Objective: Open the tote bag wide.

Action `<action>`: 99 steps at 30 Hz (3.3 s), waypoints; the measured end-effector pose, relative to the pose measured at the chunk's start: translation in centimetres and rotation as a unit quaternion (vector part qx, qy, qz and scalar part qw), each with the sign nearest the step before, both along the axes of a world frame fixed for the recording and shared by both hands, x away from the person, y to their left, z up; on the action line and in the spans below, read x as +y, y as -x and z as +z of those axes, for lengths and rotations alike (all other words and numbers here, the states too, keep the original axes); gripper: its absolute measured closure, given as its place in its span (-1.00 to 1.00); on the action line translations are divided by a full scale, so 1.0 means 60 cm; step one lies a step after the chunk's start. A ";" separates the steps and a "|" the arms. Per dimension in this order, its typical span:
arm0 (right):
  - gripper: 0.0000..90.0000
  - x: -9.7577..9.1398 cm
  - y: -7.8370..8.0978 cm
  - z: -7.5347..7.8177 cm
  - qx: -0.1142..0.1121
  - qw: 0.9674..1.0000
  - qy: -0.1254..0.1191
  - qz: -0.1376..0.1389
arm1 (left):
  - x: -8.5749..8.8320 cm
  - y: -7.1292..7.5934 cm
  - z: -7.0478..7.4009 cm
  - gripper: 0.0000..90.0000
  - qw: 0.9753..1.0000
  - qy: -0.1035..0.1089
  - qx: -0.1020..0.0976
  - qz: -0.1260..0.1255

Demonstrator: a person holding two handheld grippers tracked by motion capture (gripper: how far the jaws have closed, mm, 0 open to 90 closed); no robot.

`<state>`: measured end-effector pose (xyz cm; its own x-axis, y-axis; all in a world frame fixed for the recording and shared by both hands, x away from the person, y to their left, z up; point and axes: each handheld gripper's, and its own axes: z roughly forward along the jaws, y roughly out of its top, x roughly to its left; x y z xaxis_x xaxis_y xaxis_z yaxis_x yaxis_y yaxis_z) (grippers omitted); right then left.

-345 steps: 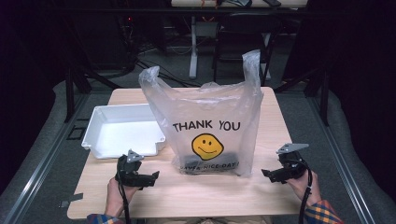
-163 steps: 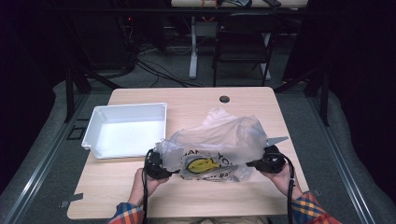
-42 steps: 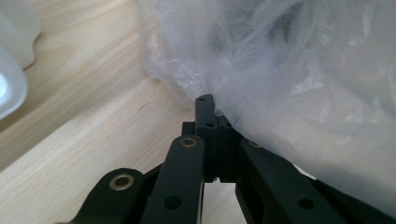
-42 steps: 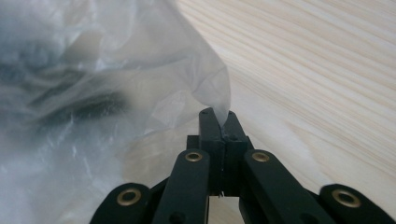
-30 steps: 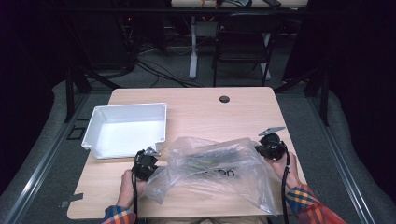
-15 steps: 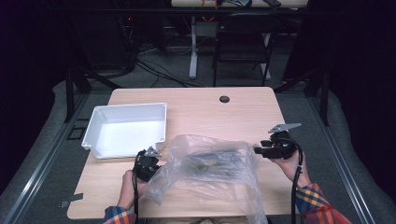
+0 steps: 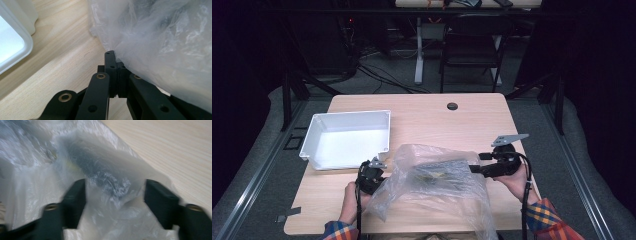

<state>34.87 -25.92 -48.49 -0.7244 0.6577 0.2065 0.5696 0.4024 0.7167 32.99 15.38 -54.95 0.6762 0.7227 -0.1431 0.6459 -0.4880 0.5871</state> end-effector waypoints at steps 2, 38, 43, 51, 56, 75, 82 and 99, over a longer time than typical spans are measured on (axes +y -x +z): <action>0.34 0.015 -0.006 -0.013 0.006 1.000 0.026 -0.005 | 0.000 -0.001 -0.001 1.00 1.000 0.000 0.002 -0.002; 0.99 0.009 -0.060 -0.063 -0.037 0.989 0.102 -0.102 | 0.018 0.024 0.039 0.00 0.999 -0.046 -0.002 0.024; 0.99 0.003 -0.058 -0.060 -0.040 0.988 0.102 -0.110 | 0.029 0.025 0.037 -0.20 0.997 -0.065 0.006 0.033; 0.99 -0.003 -0.058 -0.063 -0.036 0.988 0.100 -0.110 | 0.072 0.032 0.056 -0.36 0.997 -0.035 -0.001 0.066; 0.99 0.004 -0.056 -0.061 -0.039 0.989 0.098 -0.104 | 0.048 0.043 0.085 -0.43 0.999 0.025 -0.033 0.035; 0.95 0.026 -0.057 -0.066 -0.043 0.991 0.101 -0.073 | -0.049 -0.009 0.047 1.00 0.999 0.000 -0.042 -0.013; 0.32 0.020 -0.049 -0.044 -0.044 0.993 0.083 -0.069 | -0.046 -0.016 0.050 1.00 0.999 0.005 -0.039 0.026; -0.12 0.052 0.047 -0.005 -0.039 0.989 0.136 0.052 | -0.035 -0.025 0.047 1.00 0.997 -0.001 -0.034 0.065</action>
